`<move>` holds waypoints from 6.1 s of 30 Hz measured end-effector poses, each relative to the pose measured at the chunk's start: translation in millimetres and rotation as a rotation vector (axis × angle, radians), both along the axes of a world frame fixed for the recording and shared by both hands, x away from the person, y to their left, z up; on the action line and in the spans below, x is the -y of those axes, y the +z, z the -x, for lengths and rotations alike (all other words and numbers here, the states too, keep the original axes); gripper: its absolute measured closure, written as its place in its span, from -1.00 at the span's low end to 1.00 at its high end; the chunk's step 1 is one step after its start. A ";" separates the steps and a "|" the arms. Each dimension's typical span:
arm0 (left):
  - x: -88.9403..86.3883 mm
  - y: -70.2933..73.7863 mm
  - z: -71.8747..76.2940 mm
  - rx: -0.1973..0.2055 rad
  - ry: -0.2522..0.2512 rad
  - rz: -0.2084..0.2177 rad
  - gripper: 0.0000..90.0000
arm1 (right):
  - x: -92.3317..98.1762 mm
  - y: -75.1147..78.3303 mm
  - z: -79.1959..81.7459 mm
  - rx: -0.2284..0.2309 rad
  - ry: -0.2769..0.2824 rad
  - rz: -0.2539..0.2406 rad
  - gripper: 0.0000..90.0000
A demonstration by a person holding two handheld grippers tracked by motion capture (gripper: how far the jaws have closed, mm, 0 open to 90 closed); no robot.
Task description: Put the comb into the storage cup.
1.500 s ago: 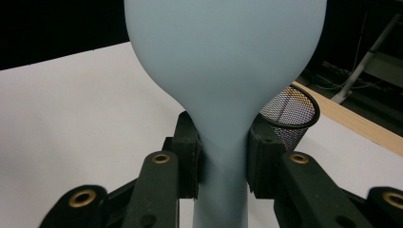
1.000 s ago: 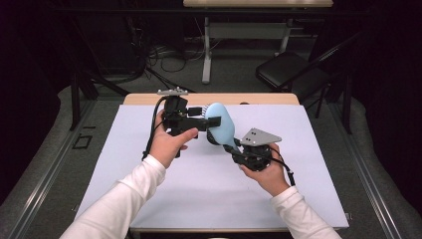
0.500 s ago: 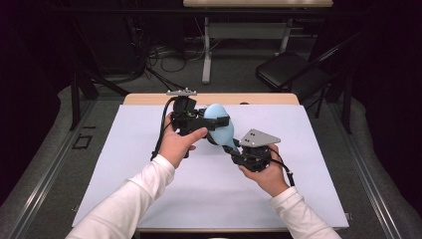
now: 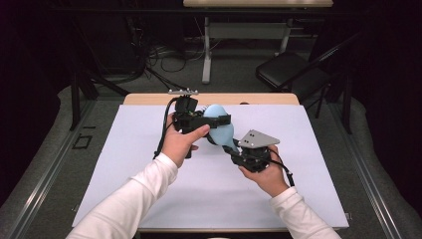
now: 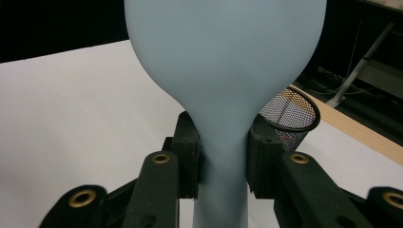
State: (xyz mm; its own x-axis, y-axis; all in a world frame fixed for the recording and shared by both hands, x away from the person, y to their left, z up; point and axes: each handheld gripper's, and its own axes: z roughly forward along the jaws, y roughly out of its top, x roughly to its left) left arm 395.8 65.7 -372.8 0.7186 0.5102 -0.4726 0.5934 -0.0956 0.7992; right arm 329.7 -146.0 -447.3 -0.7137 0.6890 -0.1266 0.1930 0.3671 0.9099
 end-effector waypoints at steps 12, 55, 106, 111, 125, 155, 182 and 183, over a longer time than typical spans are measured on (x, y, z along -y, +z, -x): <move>0.9 -0.4 0.0 -0.005 0.003 0.014 -0.17 | 0.2 -0.3 -0.1 0.001 -0.001 -0.001 0.54; -7.3 -9.4 -11.1 -0.160 0.029 0.009 0.07 | -3.4 -11.1 -4.7 -0.028 0.000 0.026 0.54; -11.5 -5.5 -24.2 -0.173 0.119 -0.021 0.10 | 3.8 -5.6 -16.1 -0.155 0.021 -0.057 -0.21; -14.4 -2.7 -25.4 -0.158 0.127 -0.029 0.10 | 5.0 -3.4 -16.8 -0.167 0.010 -0.047 -0.30; -20.4 2.8 -30.5 -0.134 0.164 -0.060 0.10 | 17.2 -1.6 -26.0 -0.196 -0.007 -0.056 -0.27; -28.4 21.5 -35.3 -0.099 0.197 -0.080 0.10 | 31.4 -4.5 -36.4 -0.223 -0.094 -0.017 -0.73; -45.5 35.4 -51.0 -0.054 0.276 -0.083 0.10 | 44.0 -8.4 -42.3 -0.243 -0.149 -0.043 -1.00; -46.1 35.9 -51.7 -0.051 0.278 -0.083 0.10 | 44.1 -8.2 -42.1 -0.242 -0.149 -0.044 -1.00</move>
